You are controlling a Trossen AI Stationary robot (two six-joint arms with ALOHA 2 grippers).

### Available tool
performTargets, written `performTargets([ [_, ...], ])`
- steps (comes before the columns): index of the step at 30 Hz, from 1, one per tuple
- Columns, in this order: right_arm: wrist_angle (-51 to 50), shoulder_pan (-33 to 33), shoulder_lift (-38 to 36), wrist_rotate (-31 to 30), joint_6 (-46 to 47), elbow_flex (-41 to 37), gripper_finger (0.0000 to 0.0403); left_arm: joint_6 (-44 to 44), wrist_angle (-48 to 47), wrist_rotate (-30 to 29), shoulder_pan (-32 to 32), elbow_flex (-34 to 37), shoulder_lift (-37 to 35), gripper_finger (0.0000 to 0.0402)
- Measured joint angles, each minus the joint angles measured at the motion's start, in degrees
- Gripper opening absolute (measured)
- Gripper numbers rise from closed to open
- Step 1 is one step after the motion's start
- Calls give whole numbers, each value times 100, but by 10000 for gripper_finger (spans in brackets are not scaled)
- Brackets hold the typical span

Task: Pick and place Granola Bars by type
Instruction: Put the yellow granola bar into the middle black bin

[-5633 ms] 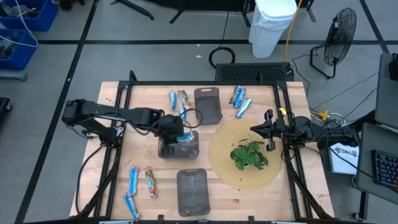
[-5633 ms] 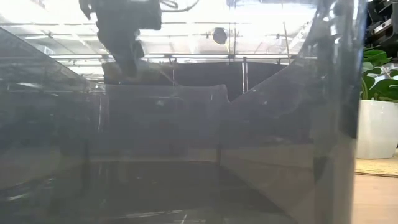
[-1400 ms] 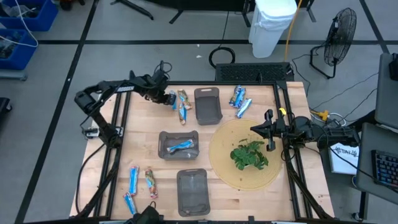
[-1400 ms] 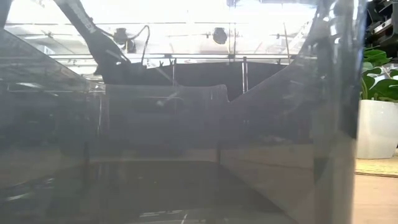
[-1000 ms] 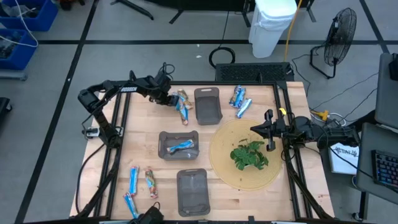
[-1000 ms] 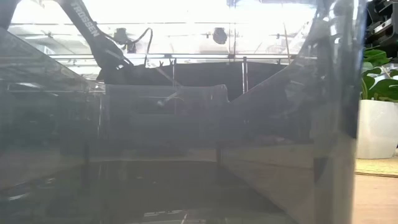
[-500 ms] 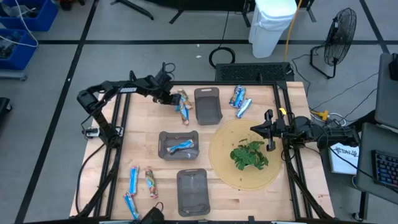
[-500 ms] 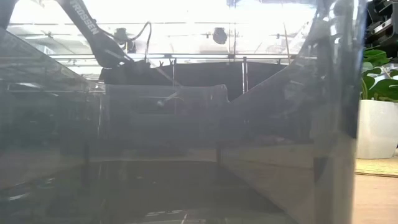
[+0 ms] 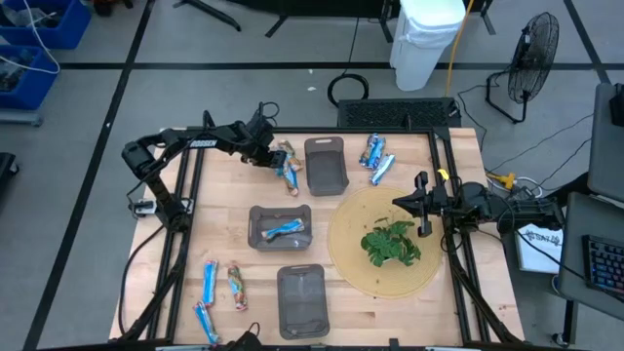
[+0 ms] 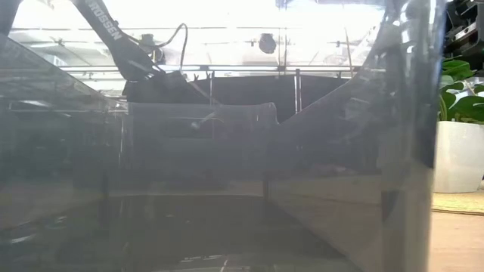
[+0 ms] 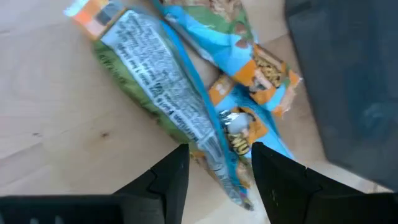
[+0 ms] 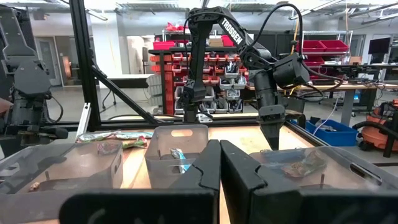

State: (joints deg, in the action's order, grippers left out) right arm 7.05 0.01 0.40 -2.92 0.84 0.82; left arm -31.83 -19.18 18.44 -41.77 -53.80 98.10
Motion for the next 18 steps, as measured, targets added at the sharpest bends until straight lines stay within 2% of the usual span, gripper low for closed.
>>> performTargets([
  [4, -1, -2, -1, -1, 1, -1, 0, 1, -169, -194, 8, 0, 0, 177],
  [18, 0, 0, -2, 0, 0, 0, 0, 161, -167, -195, 34, 0, 0, 177],
])
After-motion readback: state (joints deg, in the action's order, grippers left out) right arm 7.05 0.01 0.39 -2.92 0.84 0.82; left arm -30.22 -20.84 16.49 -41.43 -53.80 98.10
